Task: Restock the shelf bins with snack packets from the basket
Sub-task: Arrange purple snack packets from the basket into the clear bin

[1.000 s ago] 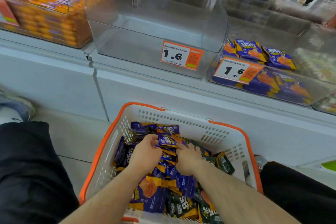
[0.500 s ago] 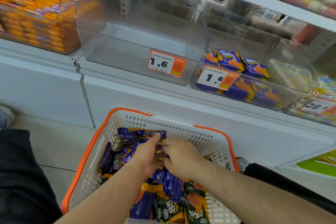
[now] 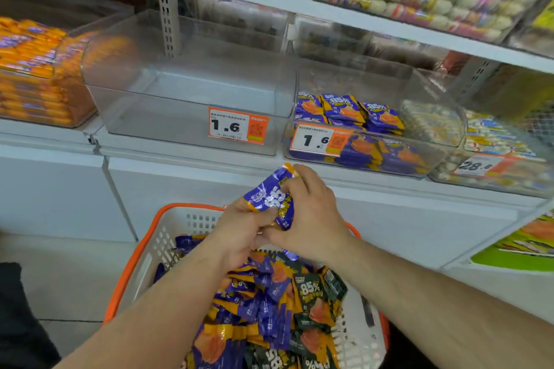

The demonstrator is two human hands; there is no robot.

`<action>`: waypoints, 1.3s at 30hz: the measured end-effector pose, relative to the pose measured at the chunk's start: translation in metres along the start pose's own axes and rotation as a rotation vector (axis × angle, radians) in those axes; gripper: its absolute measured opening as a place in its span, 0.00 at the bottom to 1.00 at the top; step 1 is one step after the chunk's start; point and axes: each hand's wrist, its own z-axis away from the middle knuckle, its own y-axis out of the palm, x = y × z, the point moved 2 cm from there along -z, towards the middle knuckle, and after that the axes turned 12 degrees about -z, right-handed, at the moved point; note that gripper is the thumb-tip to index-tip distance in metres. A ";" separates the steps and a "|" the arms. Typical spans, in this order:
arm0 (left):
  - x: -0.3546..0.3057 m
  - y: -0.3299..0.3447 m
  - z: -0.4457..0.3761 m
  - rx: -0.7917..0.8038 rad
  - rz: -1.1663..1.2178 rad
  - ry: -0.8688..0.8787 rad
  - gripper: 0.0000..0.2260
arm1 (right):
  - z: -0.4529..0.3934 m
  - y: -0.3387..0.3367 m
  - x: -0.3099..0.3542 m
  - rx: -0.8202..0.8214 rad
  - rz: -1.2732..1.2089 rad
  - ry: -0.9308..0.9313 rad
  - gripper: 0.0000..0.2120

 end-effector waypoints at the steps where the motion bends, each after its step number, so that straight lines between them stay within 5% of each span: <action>1: -0.006 0.004 0.000 0.020 -0.005 0.019 0.11 | 0.000 -0.002 0.001 -0.038 -0.021 -0.005 0.38; 9: -0.058 0.055 -0.012 0.146 -0.094 0.150 0.12 | -0.002 -0.050 -0.009 -0.327 -0.007 0.005 0.38; 13: -0.096 0.088 -0.020 0.145 -0.080 0.361 0.08 | -0.019 -0.102 -0.016 -0.547 -0.070 0.016 0.33; 15: -0.109 0.100 -0.028 0.031 -0.304 0.660 0.09 | -0.036 -0.135 -0.028 -0.637 -0.051 0.029 0.33; 17: -0.108 0.108 -0.046 -0.137 -0.887 0.954 0.14 | -0.055 -0.167 -0.042 -0.643 -0.043 0.099 0.33; 19: -0.094 0.109 -0.071 -0.328 -1.384 0.975 0.25 | -0.075 -0.192 -0.059 -0.620 -0.065 0.212 0.33; 23: -0.080 0.104 -0.088 -0.348 -1.688 0.914 0.34 | -0.111 -0.208 -0.088 -0.498 -0.036 0.426 0.39; 30: -0.076 0.107 -0.088 -0.415 -1.632 0.903 0.36 | -0.140 -0.196 -0.123 -0.324 0.168 0.683 0.44; 34: -0.072 0.108 -0.089 -0.431 -1.627 0.910 0.36 | -0.145 -0.177 -0.147 -0.180 0.221 0.832 0.37; 37: -0.070 0.109 -0.090 -0.429 -1.619 0.920 0.36 | -0.143 -0.171 -0.143 0.146 0.386 0.848 0.21; 39: -0.070 0.108 -0.091 -0.437 -1.616 0.931 0.36 | -0.145 -0.169 -0.141 0.266 0.477 0.794 0.19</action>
